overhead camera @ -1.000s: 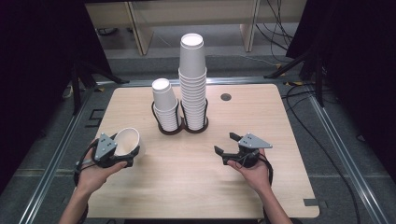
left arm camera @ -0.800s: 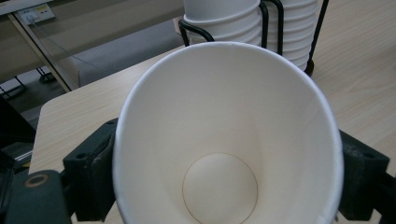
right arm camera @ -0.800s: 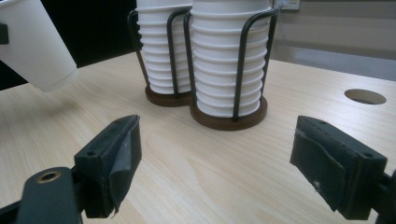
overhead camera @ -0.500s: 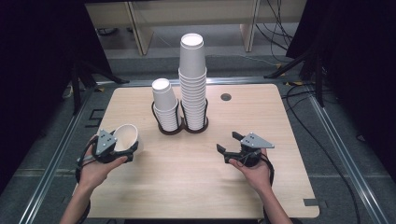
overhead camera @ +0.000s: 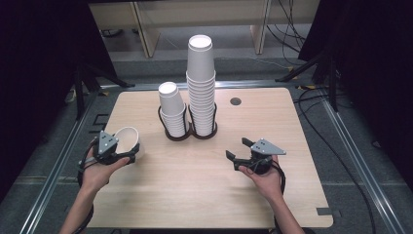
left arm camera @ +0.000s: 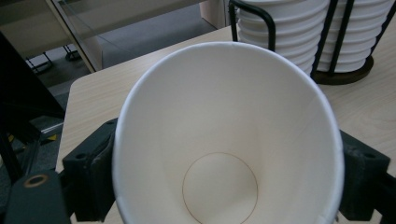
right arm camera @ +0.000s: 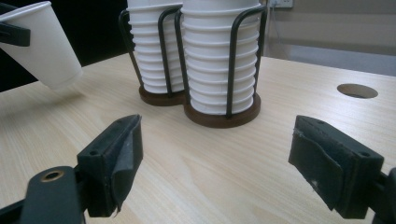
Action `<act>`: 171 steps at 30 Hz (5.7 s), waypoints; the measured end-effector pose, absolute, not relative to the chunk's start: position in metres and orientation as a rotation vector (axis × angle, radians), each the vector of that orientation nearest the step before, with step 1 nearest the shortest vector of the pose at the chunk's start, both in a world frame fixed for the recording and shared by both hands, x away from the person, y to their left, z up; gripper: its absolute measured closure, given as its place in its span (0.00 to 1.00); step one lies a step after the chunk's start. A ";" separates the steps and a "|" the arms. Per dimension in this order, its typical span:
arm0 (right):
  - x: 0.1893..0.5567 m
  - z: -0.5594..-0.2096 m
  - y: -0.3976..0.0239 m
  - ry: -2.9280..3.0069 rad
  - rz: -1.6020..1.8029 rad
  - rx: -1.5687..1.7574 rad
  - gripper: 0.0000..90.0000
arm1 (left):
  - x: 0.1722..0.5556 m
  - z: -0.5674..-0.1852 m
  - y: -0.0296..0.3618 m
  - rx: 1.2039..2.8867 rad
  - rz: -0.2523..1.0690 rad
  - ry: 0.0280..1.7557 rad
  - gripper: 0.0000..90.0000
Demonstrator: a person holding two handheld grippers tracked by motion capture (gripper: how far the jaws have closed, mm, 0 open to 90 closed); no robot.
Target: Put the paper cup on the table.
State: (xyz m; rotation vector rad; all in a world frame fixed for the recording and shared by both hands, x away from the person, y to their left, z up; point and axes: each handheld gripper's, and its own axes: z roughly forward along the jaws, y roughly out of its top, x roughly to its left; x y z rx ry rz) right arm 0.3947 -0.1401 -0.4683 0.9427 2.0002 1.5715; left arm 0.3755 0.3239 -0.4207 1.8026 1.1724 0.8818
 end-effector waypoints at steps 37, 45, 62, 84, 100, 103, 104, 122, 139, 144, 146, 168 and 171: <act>0.394 -0.471 -0.137 2.020 1.571 0.951 0.18 | 0.413 -0.432 0.338 1.810 0.850 1.319 0.14; 0.393 -0.471 -0.134 2.054 1.593 0.980 0.18 | 0.419 -0.433 0.338 1.814 0.835 1.329 0.13; 0.394 -0.471 -0.135 2.049 1.586 0.954 0.17 | 0.438 -0.437 0.334 1.813 0.821 1.336 0.13; 0.394 -0.472 -0.132 2.059 1.600 0.973 0.17 | 0.456 -0.443 0.334 1.793 0.795 1.341 0.10; 0.395 -0.472 -0.132 2.061 1.590 0.957 0.17 | 0.456 -0.445 0.334 1.790 0.793 1.322 0.00; 0.393 -0.472 -0.132 2.081 1.571 0.986 0.17 | 0.455 -0.444 0.334 1.774 0.802 1.331 0.00; 0.395 -0.472 -0.133 2.064 1.559 0.951 0.17 | 0.455 -0.444 0.334 1.772 0.799 1.322 0.00; 0.395 -0.473 -0.133 2.061 1.583 0.950 0.17 | 0.440 -0.436 0.333 1.715 0.834 1.293 0.00; 0.392 -0.472 -0.132 2.068 1.570 0.996 0.17 | 0.416 -0.434 0.334 1.664 0.849 1.281 0.00; 0.394 -0.473 -0.133 2.056 1.560 0.968 0.17 | 0.408 -0.435 0.334 1.656 0.855 1.276 0.00; 0.392 -0.472 -0.133 2.073 1.570 1.009 0.17 | 0.405 -0.435 0.334 1.642 0.855 1.276 0.00; 0.395 -0.473 -0.136 2.042 1.558 0.968 0.17 | 0.375 -0.441 0.337 1.600 0.893 1.274 0.00; 0.396 -0.474 -0.135 2.045 1.586 0.964 0.17 | 0.370 -0.441 0.339 1.586 0.898 1.276 0.00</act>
